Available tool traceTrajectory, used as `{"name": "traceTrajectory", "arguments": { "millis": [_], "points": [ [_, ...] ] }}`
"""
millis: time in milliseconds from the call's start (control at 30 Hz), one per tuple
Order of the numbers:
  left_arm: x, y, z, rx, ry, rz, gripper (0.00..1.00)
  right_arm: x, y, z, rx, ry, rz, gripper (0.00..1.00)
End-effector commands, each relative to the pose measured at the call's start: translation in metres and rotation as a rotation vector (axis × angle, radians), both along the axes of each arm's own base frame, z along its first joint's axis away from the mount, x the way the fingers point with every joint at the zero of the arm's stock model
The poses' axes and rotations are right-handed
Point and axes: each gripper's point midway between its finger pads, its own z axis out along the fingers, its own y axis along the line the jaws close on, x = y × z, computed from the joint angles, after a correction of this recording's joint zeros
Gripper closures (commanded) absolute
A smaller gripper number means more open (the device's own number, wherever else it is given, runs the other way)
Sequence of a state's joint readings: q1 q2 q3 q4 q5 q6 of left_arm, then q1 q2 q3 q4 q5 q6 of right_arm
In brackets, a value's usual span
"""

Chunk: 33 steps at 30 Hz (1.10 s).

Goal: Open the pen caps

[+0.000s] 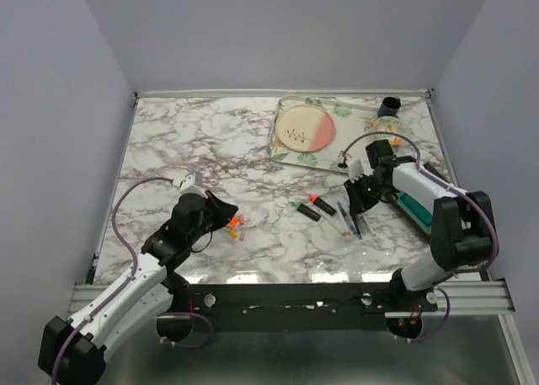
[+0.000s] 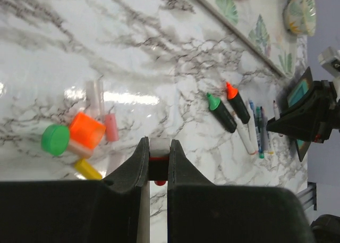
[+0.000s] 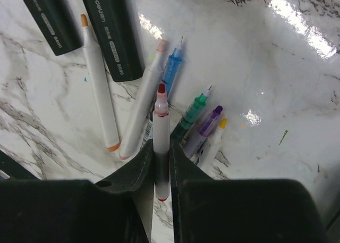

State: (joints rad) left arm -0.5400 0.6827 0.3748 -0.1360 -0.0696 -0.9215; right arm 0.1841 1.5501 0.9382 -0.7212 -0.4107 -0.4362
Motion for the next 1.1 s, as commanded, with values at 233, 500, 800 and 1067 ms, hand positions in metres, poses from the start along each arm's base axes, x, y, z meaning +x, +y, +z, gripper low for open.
{"name": "traceTrajectory", "arguments": {
  "millis": [233,500,800,1067],
  "points": [
    [-0.038,0.029,-0.055,0.024,0.255,0.132,1.00,-0.005,-0.007,-0.010,-0.050,0.070,-0.025,0.65],
    [-0.057,0.044,-0.089,0.055,0.414,0.232,0.98,0.000,0.001,0.010,0.002,0.017,0.008,0.61],
    [-0.056,0.049,-0.104,0.110,0.474,0.266,0.90,0.001,0.007,0.026,0.043,-0.025,0.033,0.59],
    [-0.055,0.050,-0.108,0.137,0.503,0.277,0.62,0.000,0.010,0.033,0.064,-0.043,0.041,0.59]
  ]
}}
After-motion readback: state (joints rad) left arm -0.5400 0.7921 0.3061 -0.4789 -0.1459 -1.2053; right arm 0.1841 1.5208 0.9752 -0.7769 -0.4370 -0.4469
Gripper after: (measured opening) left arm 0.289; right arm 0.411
